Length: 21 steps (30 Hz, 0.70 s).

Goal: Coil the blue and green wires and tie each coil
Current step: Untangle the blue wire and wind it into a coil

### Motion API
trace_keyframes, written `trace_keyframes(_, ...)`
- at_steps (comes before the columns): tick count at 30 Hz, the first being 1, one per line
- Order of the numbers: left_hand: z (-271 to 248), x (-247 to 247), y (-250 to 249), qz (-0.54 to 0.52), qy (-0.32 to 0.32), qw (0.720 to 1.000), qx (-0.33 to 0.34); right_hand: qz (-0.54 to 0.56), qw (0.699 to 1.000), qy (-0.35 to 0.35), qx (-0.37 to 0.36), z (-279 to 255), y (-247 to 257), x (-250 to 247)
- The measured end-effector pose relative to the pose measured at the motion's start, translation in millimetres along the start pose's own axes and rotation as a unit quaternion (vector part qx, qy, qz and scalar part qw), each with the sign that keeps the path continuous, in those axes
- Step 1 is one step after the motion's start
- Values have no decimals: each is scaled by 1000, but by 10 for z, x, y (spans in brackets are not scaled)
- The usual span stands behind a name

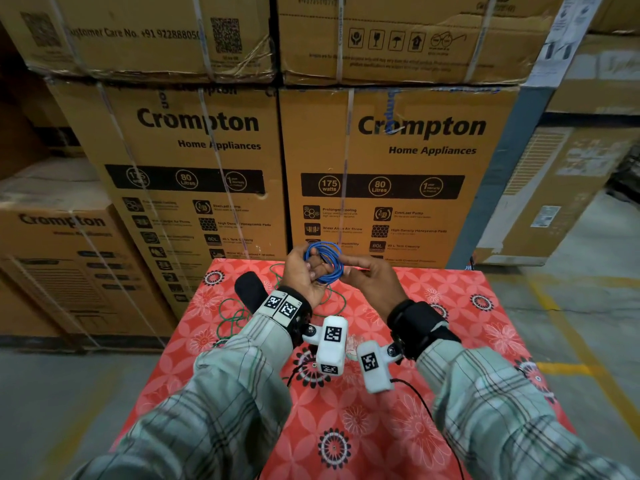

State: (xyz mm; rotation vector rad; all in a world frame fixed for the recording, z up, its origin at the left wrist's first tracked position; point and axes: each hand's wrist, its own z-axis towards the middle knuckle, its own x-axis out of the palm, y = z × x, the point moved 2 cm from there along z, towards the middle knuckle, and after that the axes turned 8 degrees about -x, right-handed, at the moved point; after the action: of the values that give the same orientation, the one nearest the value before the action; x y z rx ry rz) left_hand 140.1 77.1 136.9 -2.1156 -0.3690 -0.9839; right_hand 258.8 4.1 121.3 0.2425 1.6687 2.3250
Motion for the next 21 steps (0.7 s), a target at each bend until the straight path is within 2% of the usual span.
trace_keyframes(3, 38, -13, 45, 6, -5, 1000, -3, 59, 997, -9, 39, 4, -7, -19)
trace_keyframes(7, 56, -36, 119, 32, 41, 998, -22, 17, 996, -66, 52, 42, -109, -79)
trace_keyframes(9, 62, -40, 139, 45, 75, 996, -34, 33, 993, -85, 75, 53, -154, -105)
trace_keyframes(12, 89, -65, 139, 44, 121, 990, -57, 80, 989, -45, 118, 44, -190, -124)
trace_keyframes(14, 112, -85, 136, 54, 132, 987, -72, 76, 990, -17, 120, 41, -176, -125)
trace_keyframes(21, 186, -119, 107, 90, 143, 982, -88, 31, 992, -43, 113, 25, -185, -3)
